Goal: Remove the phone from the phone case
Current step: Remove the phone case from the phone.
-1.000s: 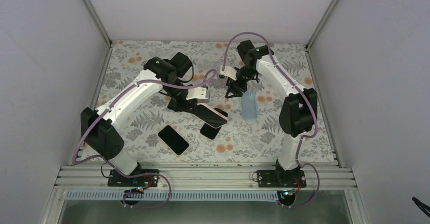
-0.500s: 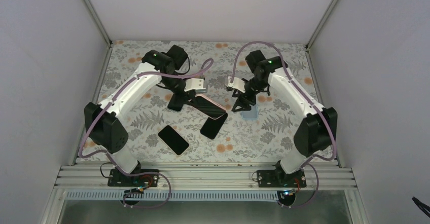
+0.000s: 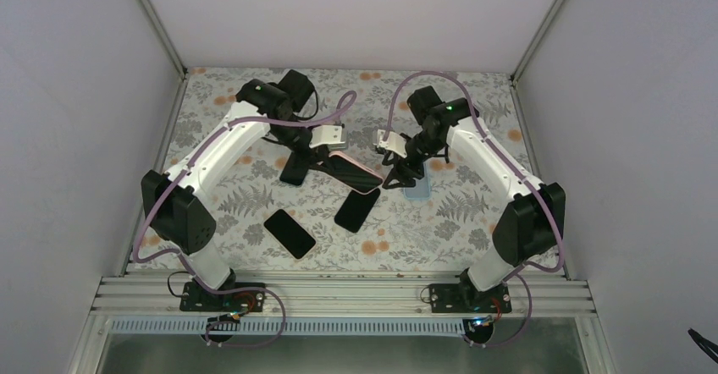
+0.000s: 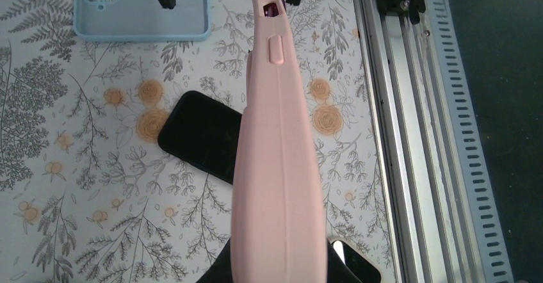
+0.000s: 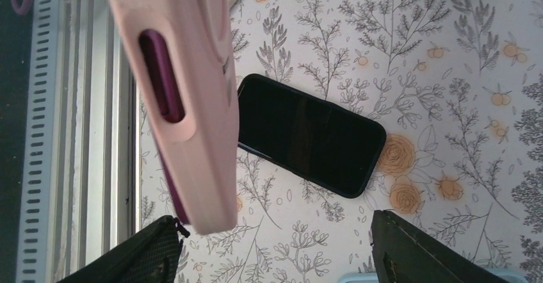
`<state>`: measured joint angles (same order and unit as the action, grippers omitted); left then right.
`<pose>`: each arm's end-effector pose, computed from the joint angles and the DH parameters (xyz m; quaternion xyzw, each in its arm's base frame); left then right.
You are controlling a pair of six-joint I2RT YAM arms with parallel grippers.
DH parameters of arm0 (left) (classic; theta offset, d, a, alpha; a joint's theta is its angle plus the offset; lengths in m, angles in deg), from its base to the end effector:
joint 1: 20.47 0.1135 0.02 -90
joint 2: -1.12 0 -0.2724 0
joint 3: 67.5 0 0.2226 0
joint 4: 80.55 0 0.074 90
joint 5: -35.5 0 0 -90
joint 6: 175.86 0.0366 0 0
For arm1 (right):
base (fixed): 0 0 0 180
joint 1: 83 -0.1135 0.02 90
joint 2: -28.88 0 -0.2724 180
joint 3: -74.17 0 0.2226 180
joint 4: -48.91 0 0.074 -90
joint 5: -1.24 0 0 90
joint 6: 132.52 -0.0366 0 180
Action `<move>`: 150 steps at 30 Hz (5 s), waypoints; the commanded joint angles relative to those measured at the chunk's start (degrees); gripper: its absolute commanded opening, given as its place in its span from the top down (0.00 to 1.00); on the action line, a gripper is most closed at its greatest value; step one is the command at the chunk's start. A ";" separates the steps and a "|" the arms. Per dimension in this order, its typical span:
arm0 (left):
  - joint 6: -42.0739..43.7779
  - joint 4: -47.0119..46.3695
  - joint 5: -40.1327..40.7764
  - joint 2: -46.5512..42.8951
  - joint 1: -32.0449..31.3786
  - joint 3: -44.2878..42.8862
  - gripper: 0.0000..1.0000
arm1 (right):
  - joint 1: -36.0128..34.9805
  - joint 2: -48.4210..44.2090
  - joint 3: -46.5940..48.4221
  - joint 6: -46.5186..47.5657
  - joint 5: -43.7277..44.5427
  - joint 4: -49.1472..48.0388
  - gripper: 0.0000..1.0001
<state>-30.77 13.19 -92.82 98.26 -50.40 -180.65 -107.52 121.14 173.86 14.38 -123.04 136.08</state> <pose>0.2397 -0.1642 0.3448 0.6605 0.6686 -0.2965 0.1696 0.2371 0.1308 0.3119 -0.6407 0.7043 0.2581 0.1639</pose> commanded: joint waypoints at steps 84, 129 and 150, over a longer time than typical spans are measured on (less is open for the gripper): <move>-3.32 -6.68 -1.38 -4.78 6.47 -10.85 0.30 | 2.34 1.42 4.61 -26.39 -7.98 -19.79 0.96; -34.09 -73.73 46.22 -1.82 -10.06 13.04 0.00 | -1.15 3.44 16.37 -64.20 17.58 -40.50 0.97; -20.85 -107.82 80.79 -4.47 -11.02 25.54 0.29 | -5.40 -1.76 10.38 -64.04 18.34 -40.08 0.97</move>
<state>-61.66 -75.44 -31.21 96.45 -64.61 -159.19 -109.96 125.04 185.84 -50.97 -100.74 92.67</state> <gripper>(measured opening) 0.720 0.069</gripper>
